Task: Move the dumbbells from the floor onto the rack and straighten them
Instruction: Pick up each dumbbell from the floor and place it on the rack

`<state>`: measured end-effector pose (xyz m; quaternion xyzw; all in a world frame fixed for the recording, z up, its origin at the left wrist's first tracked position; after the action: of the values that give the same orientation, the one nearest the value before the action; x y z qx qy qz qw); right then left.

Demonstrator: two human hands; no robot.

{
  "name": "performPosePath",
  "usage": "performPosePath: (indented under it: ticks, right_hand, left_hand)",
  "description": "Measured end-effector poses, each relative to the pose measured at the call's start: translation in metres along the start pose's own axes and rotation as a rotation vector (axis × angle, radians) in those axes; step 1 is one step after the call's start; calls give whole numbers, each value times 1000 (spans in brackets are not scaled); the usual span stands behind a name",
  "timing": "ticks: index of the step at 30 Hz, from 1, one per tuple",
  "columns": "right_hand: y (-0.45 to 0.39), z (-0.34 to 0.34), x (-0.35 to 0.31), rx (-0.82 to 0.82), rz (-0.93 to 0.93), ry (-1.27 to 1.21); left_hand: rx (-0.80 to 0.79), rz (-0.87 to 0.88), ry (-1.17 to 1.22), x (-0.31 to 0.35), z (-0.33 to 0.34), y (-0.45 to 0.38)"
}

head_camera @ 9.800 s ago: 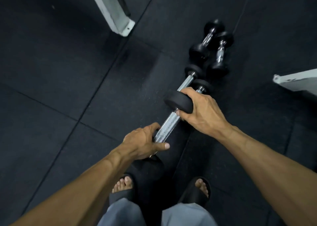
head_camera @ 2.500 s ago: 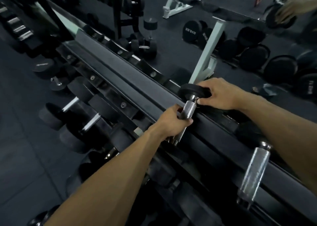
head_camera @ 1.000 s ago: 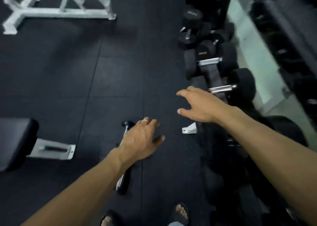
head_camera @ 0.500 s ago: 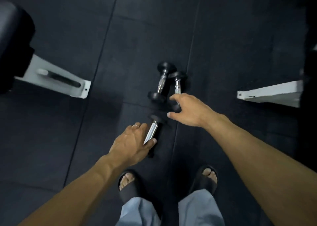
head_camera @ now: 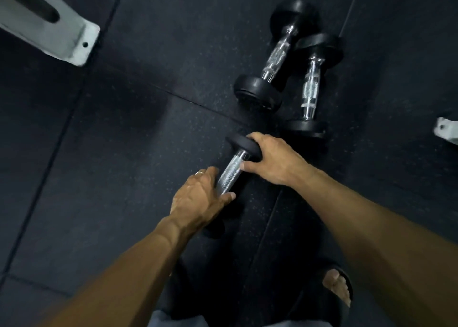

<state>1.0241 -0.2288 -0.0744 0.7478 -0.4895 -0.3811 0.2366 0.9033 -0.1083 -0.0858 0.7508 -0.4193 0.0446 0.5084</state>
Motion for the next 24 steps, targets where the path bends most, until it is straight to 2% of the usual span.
performPosePath:
  ticks: [4, 9, 14, 19, 24]
  right_hand:
    - [-8, 7, 11, 64, -19, -111]
    - [-3, 7, 14, 123, -68, -182]
    - [17, -8, 9, 112, -89, -211]
    - [59, -64, -3, 106, -102, -173]
    - [124, -154, -13, 162, -96, -160]
  left_hand:
    - [12, -7, -12, -5, 12, -11]
    - [-8, -30, 127, -7, 14, -14]
    - [-37, -38, 197, 8, 4, 3]
    - [-57, -14, 274, 54, -23, 42]
    - [-72, 74, 288, 134, -69, 89]
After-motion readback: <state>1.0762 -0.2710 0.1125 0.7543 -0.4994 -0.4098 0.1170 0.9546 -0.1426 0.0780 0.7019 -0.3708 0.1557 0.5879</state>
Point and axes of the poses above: each hand's wrist, its own y-axis away from the middle knuckle, its own z-axis out of the palm, x = y × z, the point moved 7 cm from there along -y, towards the middle knuckle, and after that the axes turned 8 degrees about y, right-handed, at the moved point
